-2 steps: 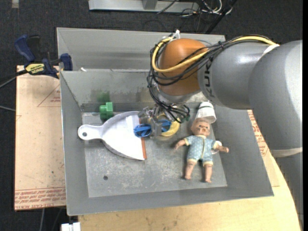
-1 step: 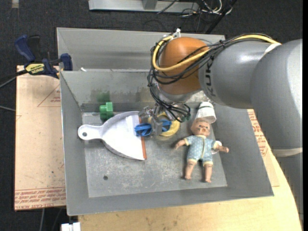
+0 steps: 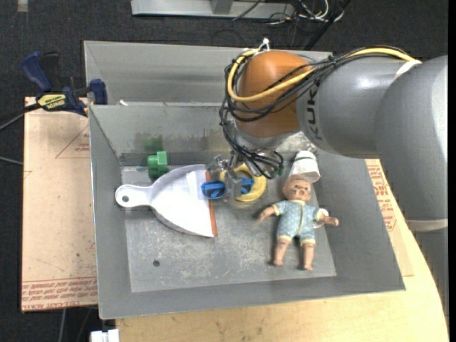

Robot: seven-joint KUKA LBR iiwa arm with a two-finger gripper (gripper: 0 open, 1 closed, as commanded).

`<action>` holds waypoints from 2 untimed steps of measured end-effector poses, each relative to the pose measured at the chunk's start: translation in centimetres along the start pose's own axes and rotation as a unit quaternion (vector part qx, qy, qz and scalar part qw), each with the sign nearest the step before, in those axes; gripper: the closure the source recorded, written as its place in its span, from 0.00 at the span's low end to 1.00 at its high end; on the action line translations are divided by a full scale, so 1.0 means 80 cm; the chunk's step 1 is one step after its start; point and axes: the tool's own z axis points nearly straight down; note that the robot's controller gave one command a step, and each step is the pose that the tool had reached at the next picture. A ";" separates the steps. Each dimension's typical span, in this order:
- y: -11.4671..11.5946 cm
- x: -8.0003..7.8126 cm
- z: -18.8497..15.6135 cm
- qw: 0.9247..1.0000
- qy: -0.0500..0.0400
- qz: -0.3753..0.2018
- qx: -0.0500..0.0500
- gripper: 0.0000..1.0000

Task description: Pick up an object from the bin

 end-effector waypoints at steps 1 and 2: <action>0.000 -0.001 -0.015 1.000 -0.001 0.000 0.000 1.00; 0.000 -0.001 -0.030 1.000 0.000 0.000 0.000 1.00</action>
Offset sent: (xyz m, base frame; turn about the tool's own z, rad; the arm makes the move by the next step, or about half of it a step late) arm 0.0001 0.0002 0.0632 0.0000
